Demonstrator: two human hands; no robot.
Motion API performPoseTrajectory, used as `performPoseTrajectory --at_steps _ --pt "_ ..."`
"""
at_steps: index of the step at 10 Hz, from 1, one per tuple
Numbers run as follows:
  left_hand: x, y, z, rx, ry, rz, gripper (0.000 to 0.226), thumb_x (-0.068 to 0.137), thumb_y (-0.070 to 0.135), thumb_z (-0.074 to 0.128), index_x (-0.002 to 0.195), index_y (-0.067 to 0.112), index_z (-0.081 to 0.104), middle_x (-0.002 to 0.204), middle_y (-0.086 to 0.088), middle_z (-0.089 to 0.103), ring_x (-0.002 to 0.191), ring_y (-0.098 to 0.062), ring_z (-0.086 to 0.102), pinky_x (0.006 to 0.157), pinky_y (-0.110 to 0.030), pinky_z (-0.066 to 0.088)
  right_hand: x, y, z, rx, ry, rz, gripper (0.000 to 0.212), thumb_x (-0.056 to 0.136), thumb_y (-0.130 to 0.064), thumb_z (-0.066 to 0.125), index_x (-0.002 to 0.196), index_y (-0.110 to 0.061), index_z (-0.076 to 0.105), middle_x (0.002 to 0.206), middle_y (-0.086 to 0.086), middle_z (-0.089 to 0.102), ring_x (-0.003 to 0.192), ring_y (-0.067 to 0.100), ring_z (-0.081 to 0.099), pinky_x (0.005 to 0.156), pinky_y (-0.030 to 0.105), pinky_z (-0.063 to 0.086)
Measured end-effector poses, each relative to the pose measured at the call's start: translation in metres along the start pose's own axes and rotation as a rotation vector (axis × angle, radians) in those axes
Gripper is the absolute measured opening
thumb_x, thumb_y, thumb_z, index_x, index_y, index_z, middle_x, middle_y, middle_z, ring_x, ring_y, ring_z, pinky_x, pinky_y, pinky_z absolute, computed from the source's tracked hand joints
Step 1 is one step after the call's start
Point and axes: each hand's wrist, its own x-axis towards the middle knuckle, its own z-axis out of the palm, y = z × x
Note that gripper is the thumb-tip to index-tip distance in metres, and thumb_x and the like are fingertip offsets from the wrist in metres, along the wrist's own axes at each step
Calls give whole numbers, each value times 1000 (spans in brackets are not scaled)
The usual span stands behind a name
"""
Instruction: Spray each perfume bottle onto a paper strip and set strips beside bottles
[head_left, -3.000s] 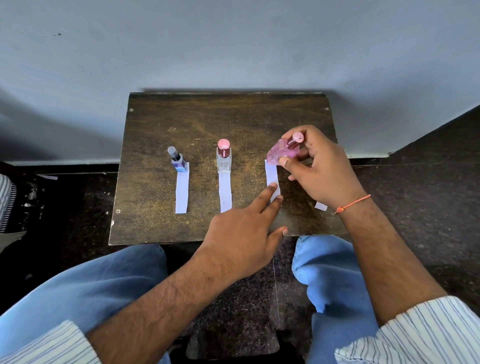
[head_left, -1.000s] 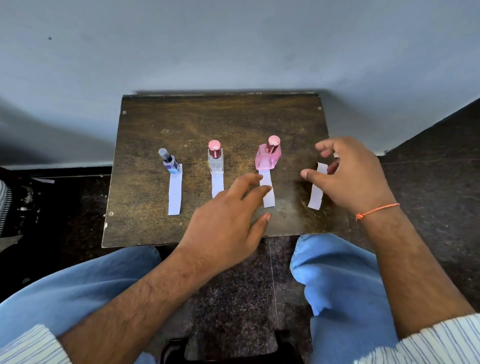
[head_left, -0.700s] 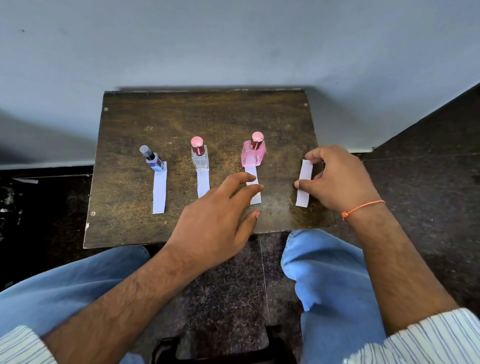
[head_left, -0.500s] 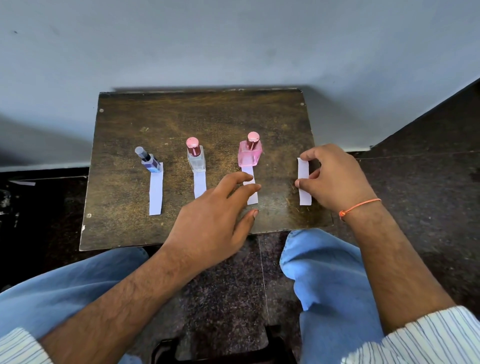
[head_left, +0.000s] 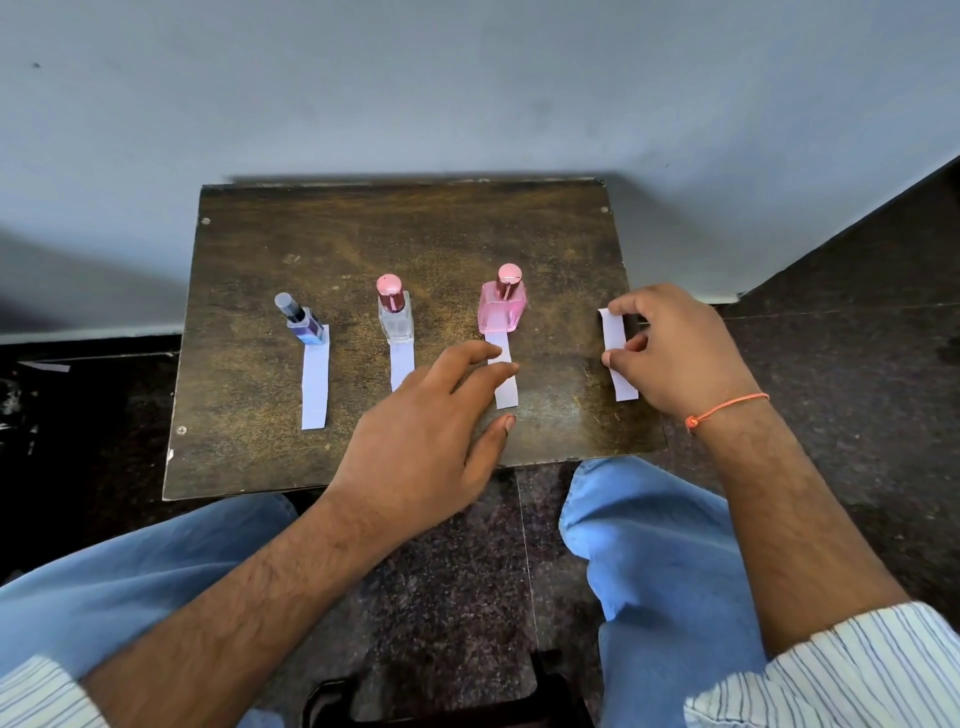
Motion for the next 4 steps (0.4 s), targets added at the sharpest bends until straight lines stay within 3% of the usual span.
performPoseTrajectory --at_steps 1,2,3,4 --pt "-1 -2 -3 62 26 2 50 104 51 47 149 30 54 155 11 50 129 -20 53 101 -48 57 -1 -3 -1 17 76 -42 44 92 -22 82 134 -18 70 131 2 64 109 24 69 100 36 50" --pt "-7 -2 -6 113 11 -13 51 104 54 47 149 32 54 155 12 49 137 -22 46 105 -48 52 -9 -16 3 63 261 -149 27 95 -17 73 122 -14 73 113 -3 66 109 26 67 93 30 45" --pt "-11 -1 -13 172 -7 -35 59 103 58 40 154 29 48 160 10 44 146 -24 39 112 -49 46 -18 -34 2 112 403 -236 18 95 -17 68 112 -15 74 113 2 73 105 29 66 91 37 49" --pt "-24 -5 -15 183 -2 -91 72 107 58 29 167 19 28 171 3 34 158 -26 27 124 -50 35 -39 -59 20 157 431 -331 12 96 -17 65 105 -15 72 107 4 73 101 30 65 88 40 50"
